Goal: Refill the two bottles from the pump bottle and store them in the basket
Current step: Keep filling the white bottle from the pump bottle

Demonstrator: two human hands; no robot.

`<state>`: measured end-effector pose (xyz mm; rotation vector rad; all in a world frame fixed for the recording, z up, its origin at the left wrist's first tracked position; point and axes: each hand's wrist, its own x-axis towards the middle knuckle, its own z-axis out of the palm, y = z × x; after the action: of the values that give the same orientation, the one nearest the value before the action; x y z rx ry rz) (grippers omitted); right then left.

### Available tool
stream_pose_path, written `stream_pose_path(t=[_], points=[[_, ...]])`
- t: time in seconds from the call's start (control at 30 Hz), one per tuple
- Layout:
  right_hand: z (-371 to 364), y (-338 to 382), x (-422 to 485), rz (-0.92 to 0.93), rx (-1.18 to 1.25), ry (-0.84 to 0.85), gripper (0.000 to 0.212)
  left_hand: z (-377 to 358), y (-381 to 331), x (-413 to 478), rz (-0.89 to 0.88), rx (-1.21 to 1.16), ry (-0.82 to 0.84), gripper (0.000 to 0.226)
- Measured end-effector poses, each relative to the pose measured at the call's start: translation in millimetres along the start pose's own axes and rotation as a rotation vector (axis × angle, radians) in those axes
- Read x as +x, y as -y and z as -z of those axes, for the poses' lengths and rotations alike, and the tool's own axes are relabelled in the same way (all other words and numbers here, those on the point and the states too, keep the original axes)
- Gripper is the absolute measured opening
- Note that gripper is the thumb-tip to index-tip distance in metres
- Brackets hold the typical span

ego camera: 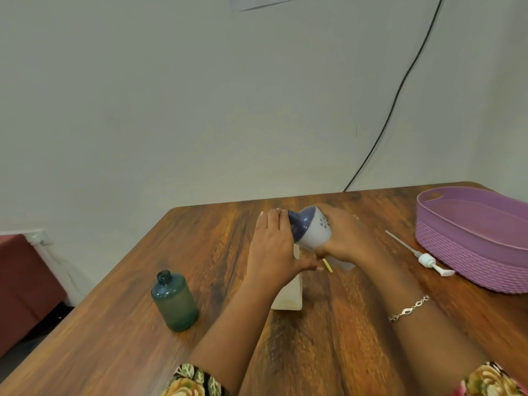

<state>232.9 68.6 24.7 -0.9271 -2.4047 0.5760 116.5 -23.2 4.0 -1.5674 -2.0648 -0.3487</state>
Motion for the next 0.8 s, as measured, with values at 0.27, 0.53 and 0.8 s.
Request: stream_pose_path(t=[0.27,0.53,0.8], points=[[-3.0,-3.3,-7.3,-0.013,-0.016,0.035,0.08,-14.2,-2.0,-10.0,0.011,0.004,-0.077,0.103],[-3.3,-2.9,-5.5,-0.001,-0.007,0.002,0.08,-5.7,1.3,-5.7,0.019,-0.048,-0.069,0.099],[-4.9,-3.1,-8.5,-0.002,0.016,-0.005,0.079,-4.0,2.0,-5.5,0.0,-0.018,-0.057,0.096]])
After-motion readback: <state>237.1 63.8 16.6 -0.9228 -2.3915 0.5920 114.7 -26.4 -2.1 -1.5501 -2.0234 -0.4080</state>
